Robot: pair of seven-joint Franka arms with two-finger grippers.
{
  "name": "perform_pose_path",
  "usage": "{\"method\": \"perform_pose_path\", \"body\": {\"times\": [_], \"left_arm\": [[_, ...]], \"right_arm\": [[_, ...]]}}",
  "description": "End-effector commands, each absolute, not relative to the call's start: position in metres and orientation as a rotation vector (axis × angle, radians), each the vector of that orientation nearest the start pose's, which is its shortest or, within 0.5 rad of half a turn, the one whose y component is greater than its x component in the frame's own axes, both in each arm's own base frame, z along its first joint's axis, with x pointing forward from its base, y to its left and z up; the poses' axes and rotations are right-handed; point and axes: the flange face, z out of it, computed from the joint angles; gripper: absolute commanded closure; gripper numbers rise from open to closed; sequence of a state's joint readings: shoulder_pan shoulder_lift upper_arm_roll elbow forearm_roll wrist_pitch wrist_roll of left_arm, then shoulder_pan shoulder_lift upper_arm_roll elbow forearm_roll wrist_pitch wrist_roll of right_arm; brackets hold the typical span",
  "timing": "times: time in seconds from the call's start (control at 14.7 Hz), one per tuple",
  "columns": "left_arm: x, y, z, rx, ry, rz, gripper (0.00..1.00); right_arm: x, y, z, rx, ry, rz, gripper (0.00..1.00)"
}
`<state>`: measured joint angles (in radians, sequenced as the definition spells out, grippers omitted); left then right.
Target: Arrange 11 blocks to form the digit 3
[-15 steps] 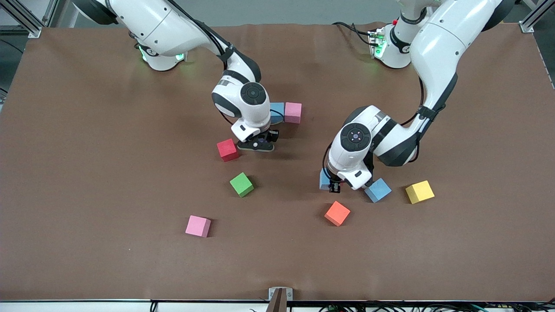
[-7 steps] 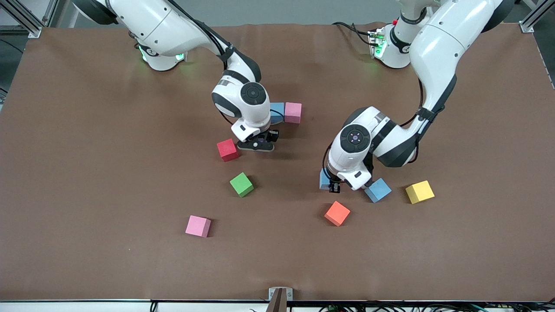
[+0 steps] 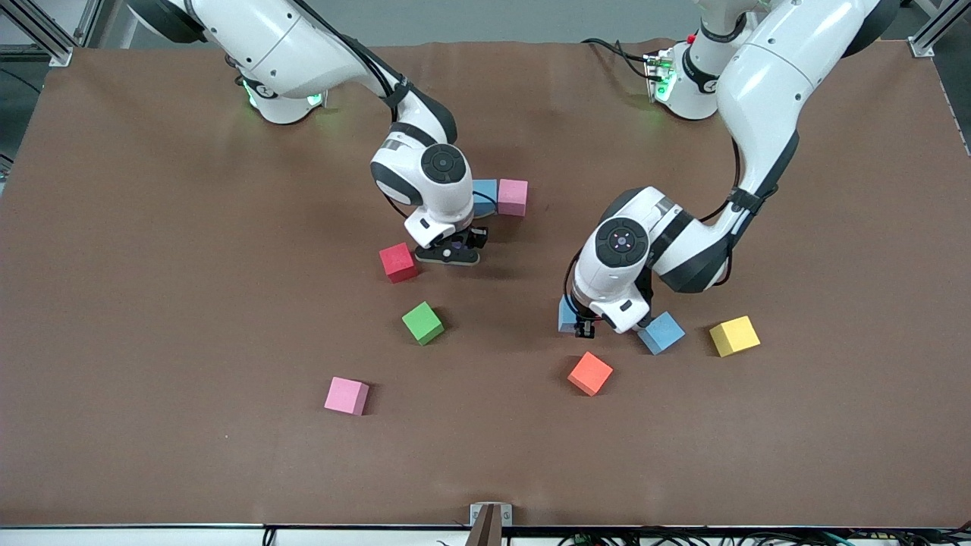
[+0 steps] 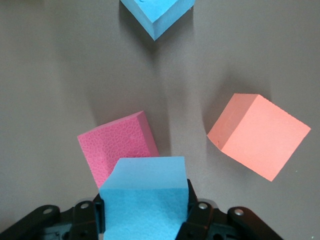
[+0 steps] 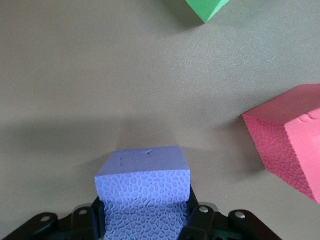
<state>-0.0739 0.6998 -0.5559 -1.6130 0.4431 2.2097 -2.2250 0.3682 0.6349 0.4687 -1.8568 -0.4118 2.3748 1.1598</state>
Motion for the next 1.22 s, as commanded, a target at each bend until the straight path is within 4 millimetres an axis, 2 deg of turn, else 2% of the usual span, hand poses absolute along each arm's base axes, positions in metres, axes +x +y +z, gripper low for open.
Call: {"method": "perform_pose_path", "body": {"times": [0.0,0.61,0.75,0.88,0.95,1.09,1.15], "left_arm": [[0.5996,-0.3536,0.2645,-2.375,-2.104,-0.023,0.66],[0.6006,-0.3546,0.2657,-2.386,-2.113,-0.025,0.66],[0.6006,-0.3546,0.2657,-2.386,-2.113,-0.025,0.66],[0.6006,-0.3546,0.2657,-2.386,-2.113,-0.025,0.66],[0.6006,-0.3546,0.2657,-2.386,-2.113,-0.025,0.66],[0.6005,-0.3546,0.2648,-2.385,-2.112,-0.023,0.66],[0.6003,-0.3546,0.2638,-2.384,-2.111,-0.021,0.66]], "right_arm": [[0.4302,0.4598,0.1957,-3.189,0.152,0.013,0.86],[0.4296,0.4585,0.1947,-3.2,0.15,0.022,0.85],[0.4296,0.4587,0.1948,-3.199,0.153,0.021,0.82],[0.4312,0.4596,0.1966,-3.194,0.154,0.015,0.75],[0.4322,0.4606,0.1973,-3.188,0.157,0.012,0.7],[0.4336,0.4609,0.1986,-3.19,0.153,0.008,0.05],[0.4348,0.4607,0.1991,-3.188,0.156,0.004,0.0]]}}
